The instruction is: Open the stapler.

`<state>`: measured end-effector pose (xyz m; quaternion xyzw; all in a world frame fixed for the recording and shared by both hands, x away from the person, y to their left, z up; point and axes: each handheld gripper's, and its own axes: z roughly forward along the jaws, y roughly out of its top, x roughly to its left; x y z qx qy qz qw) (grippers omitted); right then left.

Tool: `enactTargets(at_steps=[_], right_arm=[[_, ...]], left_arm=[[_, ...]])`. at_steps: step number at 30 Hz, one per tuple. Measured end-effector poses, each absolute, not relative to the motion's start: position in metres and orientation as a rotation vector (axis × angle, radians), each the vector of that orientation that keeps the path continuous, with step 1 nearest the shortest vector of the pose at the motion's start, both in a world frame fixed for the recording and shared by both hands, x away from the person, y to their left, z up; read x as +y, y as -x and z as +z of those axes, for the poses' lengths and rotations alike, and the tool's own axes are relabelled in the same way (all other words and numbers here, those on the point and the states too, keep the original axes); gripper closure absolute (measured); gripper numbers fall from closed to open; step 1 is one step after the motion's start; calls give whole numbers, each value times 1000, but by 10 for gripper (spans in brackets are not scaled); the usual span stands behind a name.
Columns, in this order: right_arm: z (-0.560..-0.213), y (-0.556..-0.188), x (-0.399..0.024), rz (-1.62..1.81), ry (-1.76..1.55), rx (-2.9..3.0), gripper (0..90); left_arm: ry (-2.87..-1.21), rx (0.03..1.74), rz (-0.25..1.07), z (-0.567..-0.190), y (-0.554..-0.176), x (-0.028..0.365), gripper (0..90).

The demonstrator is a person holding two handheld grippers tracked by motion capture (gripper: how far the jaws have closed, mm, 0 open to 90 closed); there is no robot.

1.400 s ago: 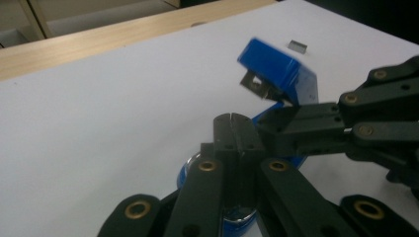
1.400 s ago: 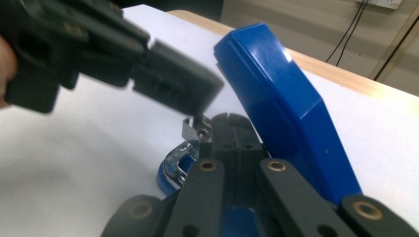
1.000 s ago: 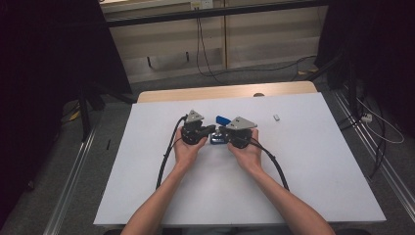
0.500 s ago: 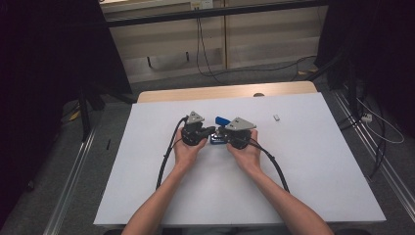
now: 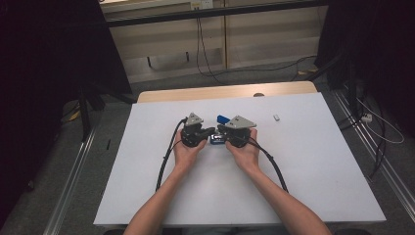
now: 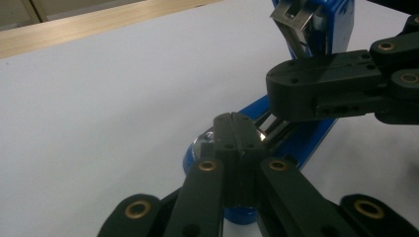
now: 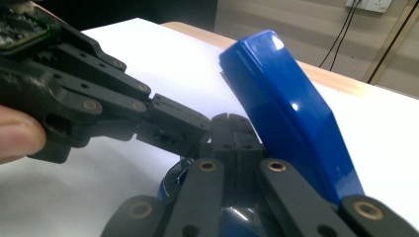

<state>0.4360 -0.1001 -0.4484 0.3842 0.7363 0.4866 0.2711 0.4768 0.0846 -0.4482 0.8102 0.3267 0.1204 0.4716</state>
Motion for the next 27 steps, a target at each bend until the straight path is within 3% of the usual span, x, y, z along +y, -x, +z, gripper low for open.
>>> enactTargets(at_steps=[27], right_arm=[[-436,-436,-104,1310,-1026,1940,900]], left_arm=[[-1988,776,294,-449,-478,86,900]])
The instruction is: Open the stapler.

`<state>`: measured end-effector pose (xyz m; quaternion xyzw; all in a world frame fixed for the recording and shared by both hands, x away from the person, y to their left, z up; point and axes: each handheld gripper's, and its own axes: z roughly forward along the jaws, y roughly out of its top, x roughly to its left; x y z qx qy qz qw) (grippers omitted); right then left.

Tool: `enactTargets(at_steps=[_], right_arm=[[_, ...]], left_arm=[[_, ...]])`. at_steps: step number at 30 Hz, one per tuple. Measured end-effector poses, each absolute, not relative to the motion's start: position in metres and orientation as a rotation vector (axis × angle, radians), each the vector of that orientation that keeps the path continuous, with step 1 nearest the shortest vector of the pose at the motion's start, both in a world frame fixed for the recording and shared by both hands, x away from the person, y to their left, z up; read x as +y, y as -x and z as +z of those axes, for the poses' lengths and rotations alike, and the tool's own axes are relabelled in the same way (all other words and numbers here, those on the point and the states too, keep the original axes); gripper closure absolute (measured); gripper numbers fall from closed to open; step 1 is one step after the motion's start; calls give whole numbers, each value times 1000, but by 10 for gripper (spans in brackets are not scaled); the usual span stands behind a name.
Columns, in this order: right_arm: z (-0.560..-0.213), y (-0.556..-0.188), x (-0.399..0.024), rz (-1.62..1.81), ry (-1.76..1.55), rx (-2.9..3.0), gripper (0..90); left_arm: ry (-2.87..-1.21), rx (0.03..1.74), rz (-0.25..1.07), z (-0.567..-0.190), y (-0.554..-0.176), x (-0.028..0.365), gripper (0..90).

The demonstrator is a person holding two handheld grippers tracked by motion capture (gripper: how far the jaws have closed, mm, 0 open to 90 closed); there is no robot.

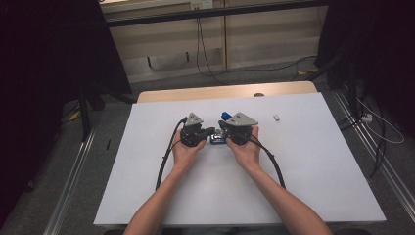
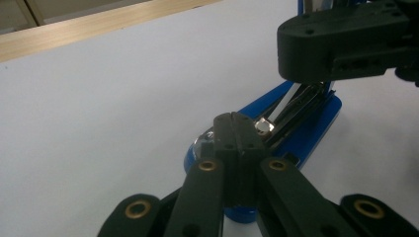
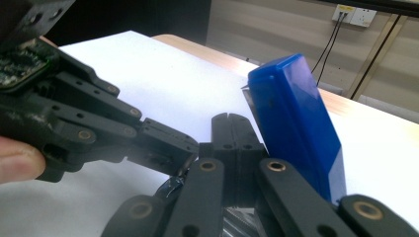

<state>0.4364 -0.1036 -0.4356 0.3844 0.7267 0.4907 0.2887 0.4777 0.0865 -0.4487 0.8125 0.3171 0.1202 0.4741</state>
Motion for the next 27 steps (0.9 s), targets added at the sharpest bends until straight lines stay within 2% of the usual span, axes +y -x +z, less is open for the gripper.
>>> enactTargets(at_steps=[27], right_arm=[[-426,-432,-133,1317,-1055,1876,900]], left_arm=[[-1992,764,310,-449,-477,88,900]])
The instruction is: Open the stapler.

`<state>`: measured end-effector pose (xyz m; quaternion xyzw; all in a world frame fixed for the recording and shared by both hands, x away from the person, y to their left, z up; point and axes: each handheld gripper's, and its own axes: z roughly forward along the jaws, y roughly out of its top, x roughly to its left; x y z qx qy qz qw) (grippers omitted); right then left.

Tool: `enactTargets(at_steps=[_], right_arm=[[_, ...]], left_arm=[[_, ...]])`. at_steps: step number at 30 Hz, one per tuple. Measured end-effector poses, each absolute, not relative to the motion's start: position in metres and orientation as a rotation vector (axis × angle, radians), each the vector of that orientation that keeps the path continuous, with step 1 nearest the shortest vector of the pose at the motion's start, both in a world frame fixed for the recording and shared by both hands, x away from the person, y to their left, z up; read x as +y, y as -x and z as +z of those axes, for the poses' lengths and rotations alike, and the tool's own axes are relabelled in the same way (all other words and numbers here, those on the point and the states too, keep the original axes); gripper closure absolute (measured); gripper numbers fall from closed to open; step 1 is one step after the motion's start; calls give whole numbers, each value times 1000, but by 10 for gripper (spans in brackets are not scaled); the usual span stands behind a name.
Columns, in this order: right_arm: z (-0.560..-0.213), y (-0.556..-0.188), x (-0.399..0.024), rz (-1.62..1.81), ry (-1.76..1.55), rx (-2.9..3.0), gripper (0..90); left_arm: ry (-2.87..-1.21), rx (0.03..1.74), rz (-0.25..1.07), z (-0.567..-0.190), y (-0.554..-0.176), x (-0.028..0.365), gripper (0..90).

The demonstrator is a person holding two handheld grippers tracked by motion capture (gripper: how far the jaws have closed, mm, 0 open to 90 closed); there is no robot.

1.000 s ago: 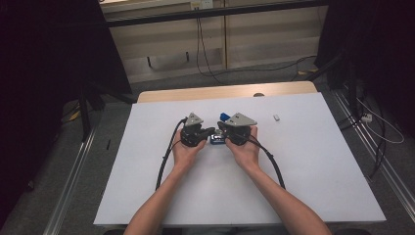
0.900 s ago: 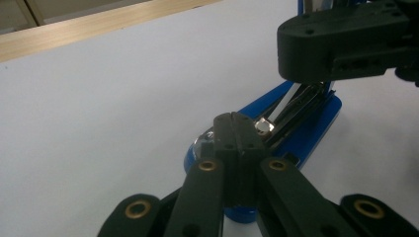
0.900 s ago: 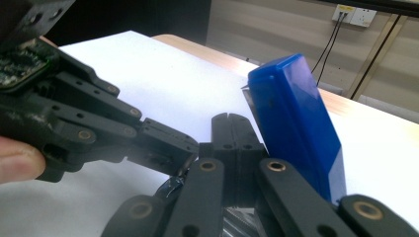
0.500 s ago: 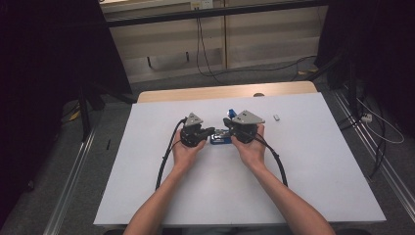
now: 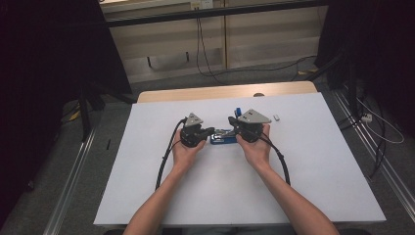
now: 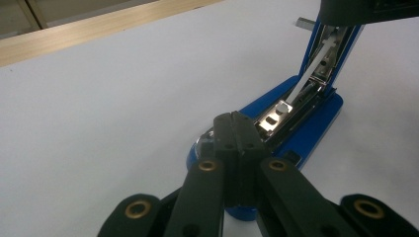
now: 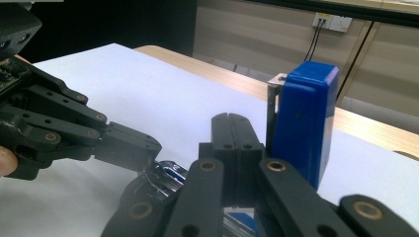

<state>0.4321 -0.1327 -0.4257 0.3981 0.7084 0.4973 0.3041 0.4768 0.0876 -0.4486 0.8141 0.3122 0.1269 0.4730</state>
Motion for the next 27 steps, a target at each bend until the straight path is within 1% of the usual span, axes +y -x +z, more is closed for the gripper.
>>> enactTargets(at_steps=[17,27], right_arm=[[-422,-430,-146,1310,-1066,1851,900],[-424,-427,-168,1290,-1107,1819,900]], left_arm=[[-1997,760,324,-448,-476,88,900],[-1997,756,323,-449,-476,88,900]])
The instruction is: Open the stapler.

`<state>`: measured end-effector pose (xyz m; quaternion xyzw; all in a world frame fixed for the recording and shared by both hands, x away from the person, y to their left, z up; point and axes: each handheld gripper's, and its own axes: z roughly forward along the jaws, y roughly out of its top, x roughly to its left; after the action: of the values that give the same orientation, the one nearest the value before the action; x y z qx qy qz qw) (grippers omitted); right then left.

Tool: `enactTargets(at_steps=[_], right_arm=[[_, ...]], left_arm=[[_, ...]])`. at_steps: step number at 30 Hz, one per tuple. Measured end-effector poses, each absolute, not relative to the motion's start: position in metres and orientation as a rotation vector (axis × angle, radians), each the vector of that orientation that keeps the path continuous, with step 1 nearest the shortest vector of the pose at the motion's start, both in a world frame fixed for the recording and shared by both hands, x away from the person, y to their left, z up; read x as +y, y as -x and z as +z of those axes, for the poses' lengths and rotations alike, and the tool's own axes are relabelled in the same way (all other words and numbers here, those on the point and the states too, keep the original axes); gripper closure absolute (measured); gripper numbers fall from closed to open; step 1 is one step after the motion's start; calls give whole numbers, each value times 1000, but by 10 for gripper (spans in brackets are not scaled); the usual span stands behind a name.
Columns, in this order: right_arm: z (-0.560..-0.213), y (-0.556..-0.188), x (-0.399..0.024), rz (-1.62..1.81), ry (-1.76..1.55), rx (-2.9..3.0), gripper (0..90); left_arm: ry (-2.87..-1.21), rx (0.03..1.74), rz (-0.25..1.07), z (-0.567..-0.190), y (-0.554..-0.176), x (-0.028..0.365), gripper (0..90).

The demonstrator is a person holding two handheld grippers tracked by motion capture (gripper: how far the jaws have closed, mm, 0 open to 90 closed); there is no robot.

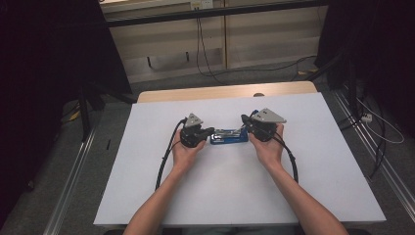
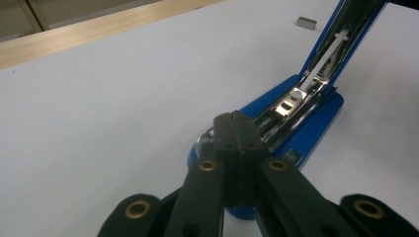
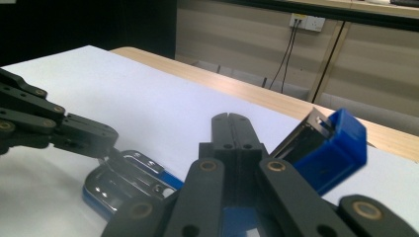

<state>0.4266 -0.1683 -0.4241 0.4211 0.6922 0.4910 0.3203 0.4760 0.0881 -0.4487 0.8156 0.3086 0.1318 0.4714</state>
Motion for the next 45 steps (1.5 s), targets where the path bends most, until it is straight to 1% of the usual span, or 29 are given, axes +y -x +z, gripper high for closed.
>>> enactTargets(at_steps=[25,45], right_arm=[[-427,-423,-186,1240,-1119,1829,900],[-433,-411,-228,1197,-1172,1816,900]], left_arm=[[-1989,765,316,-449,-476,88,900],[-1979,769,307,-450,-476,89,900]])
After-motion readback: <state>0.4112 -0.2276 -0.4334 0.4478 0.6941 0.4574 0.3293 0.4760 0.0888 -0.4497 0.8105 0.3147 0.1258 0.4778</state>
